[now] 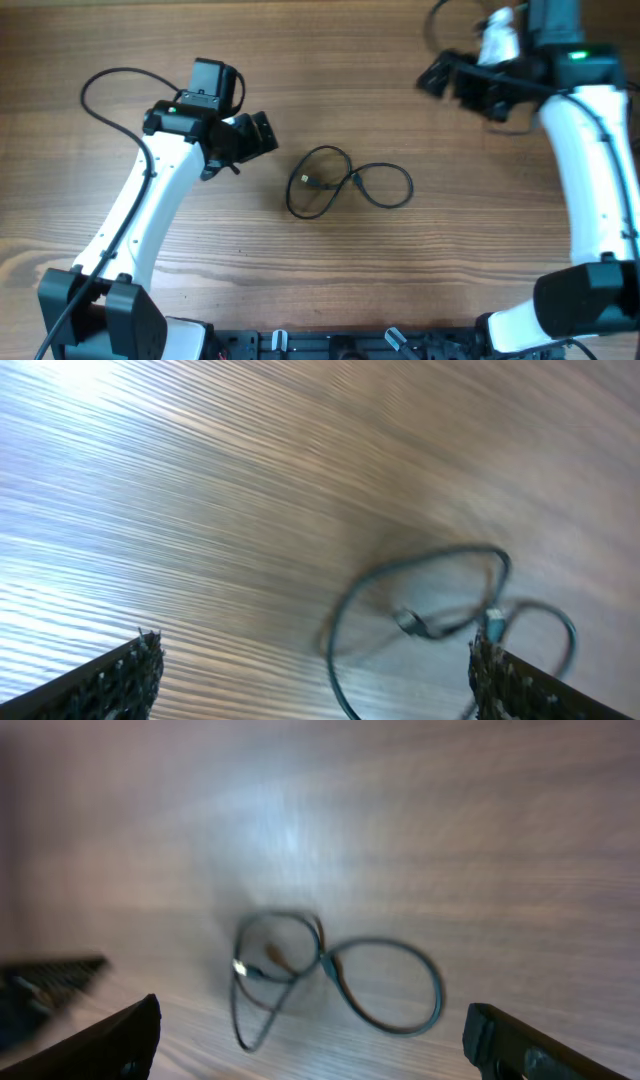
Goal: Untangle cables
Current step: 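Reach right gripper down to the remaining cable and grasp it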
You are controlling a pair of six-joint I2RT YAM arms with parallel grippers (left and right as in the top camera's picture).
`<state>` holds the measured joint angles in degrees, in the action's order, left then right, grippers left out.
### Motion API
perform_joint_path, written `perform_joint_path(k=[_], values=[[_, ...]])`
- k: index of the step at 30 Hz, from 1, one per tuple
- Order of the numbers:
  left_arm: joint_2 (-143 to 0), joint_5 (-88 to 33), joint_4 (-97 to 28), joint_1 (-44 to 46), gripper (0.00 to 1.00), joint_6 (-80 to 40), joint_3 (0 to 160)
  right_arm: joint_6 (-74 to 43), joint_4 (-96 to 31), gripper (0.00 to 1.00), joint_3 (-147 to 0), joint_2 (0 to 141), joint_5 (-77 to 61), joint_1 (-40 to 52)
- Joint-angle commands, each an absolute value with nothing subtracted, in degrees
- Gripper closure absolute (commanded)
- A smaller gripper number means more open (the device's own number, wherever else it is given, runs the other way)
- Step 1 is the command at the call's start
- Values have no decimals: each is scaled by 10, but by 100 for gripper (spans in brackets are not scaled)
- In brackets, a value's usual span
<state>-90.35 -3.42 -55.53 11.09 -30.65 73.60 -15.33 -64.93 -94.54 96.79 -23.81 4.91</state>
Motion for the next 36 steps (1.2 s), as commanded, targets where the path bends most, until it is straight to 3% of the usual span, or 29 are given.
perform_joint_path(k=[1, 6, 10, 18, 25, 36], values=[[-901, 7, -555, 73, 0, -339, 738, -137, -626, 4, -881, 981, -191, 110], [-901, -6, -549, 35, 0, -339, 738, -165, -544, 18, -790, 981, -179, 191], [-901, -6, -548, 31, 0, -339, 738, -240, -532, 22, -767, 981, -131, 239], [-901, -6, -545, 31, 0, -339, 738, -367, -536, 18, -763, 1027, -88, 316], [-901, -6, -545, 31, 0, -339, 738, -465, -521, 23, -763, 1097, -130, 332], [-901, -6, -545, 31, 0, -339, 738, -481, -450, 37, -763, 1145, -129, 332]])
